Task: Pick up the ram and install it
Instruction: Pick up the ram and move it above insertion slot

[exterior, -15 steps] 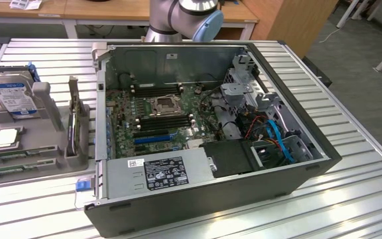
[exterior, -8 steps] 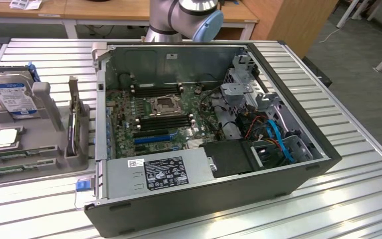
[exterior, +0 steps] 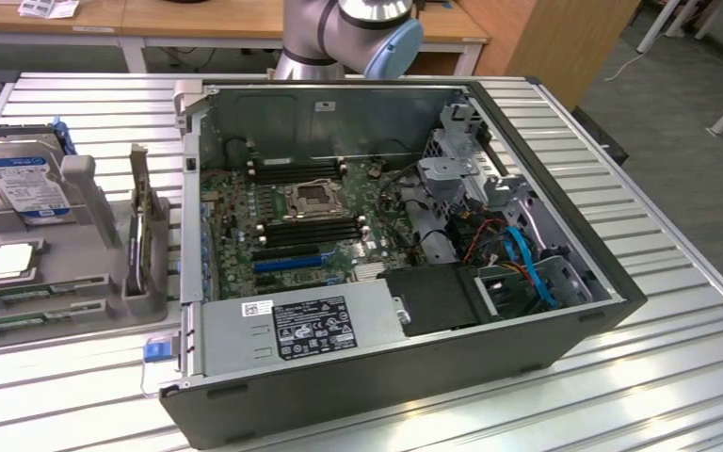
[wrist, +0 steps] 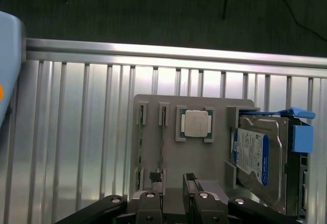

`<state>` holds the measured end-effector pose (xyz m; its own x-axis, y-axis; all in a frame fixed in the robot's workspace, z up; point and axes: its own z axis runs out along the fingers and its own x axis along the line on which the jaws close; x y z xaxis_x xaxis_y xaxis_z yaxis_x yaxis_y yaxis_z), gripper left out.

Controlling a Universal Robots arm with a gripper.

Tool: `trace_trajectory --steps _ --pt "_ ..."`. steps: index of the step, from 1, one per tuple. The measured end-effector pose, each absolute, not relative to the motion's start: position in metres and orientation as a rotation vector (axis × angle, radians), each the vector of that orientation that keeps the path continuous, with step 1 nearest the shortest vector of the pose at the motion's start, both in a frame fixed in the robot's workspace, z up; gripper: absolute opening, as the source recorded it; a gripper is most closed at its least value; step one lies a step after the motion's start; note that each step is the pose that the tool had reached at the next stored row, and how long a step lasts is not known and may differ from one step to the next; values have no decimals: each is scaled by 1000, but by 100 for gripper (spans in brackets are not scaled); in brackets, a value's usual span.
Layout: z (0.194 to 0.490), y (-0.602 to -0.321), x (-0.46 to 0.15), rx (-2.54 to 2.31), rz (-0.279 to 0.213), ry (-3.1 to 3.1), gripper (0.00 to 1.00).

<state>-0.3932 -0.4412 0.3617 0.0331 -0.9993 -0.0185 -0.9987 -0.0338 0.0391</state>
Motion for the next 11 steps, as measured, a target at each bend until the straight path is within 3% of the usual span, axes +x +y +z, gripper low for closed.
trace_trajectory --steps 11 --pt "356 -441 -393 2247 -63 -2173 30"
